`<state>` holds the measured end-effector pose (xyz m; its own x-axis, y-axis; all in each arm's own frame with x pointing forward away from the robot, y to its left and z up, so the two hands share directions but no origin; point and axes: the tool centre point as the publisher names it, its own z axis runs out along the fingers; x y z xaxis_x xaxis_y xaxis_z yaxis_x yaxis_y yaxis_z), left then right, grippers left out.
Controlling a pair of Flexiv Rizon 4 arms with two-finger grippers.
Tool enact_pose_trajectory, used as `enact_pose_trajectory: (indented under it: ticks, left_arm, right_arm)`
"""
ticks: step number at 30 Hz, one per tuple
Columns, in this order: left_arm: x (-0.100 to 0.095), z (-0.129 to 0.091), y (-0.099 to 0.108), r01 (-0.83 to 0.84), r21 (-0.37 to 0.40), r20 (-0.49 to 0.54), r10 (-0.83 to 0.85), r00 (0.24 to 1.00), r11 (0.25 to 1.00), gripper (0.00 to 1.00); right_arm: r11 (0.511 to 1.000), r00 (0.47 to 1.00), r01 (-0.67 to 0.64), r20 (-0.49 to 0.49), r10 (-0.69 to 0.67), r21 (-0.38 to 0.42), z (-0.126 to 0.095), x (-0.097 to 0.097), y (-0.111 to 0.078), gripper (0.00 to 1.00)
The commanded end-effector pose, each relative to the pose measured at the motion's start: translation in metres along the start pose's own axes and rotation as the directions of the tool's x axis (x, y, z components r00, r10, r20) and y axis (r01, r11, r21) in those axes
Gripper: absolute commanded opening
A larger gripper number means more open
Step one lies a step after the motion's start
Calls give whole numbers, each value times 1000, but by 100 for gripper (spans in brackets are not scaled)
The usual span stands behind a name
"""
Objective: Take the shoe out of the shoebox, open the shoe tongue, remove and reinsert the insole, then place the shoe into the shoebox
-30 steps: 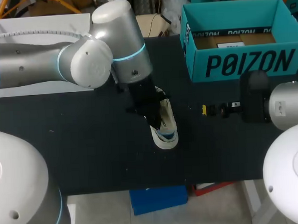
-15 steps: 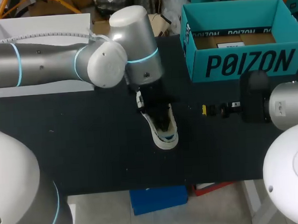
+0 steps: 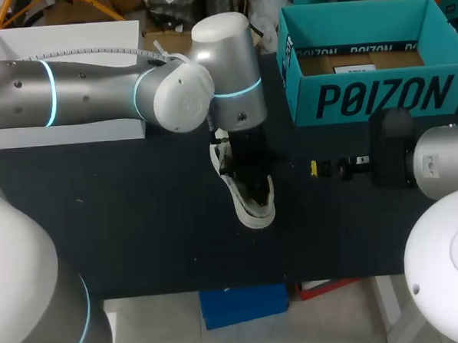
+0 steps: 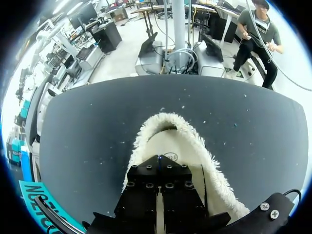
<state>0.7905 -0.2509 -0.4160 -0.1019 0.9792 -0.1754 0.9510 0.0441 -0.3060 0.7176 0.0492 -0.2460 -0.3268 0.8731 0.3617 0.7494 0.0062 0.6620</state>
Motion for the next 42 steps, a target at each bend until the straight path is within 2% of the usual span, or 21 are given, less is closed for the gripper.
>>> enact_pose_trajectory:
  ticks: [1,6,7,9,12,16,24,30,37,38,39,40,41,42]
  left_arm:
    - [6,-17,-11,-1,-31,28,1,1000,1000,0]
    - [13,-56,-24,8,-3,146,-7,989,1000,0]
    - [15,-65,-27,6,-31,148,-2,989,999,0]
    - [18,-82,-31,13,-36,204,-5,979,999,0]
    - [26,-106,-31,38,-110,234,-11,972,993,0]
    - [43,-124,-26,85,-167,253,-40,967,982,0]
    - [68,-129,-4,163,-214,242,-110,964,963,0]
    - [69,-129,10,181,-222,246,-124,961,958,1]
    - [69,-130,13,187,-232,253,-126,959,955,5]
    - [70,-130,13,188,-233,251,-128,959,954,7]
    - [71,-130,13,191,-235,248,-131,960,953,16]
    - [72,-130,13,193,-234,250,-133,959,953,38]
    - [72,-130,13,193,-233,250,-133,959,953,38]
    - [73,-130,13,194,-232,251,-134,959,953,33]
  right_arm:
    - [1000,1000,-1,-3,1,2,1,-1,0,100]
    - [1000,1000,-1,-3,1,2,1,-1,0,100]
    - [1000,1000,-1,-3,1,2,1,-1,0,100]
    - [1000,1000,-1,-3,1,2,1,-1,0,100]
    - [1000,1000,-1,-3,1,2,1,-1,0,100]
    - [1000,1000,-1,-3,1,2,1,-1,0,100]
    - [1000,1000,-1,-3,1,2,1,-1,0,100]
    - [1000,1000,-1,-3,1,2,1,-1,0,100]
    - [1000,1000,-1,-3,1,2,1,-1,0,100]
    - [1000,1000,-1,-3,1,2,1,-1,0,100]
    - [1000,1000,-1,-3,1,2,1,-1,0,100]
    - [1000,1000,-1,-3,1,2,1,-1,0,100]
    - [1000,1000,-1,-3,1,2,1,-1,0,100]
    - [1000,1000,-1,-3,1,2,1,-1,0,100]
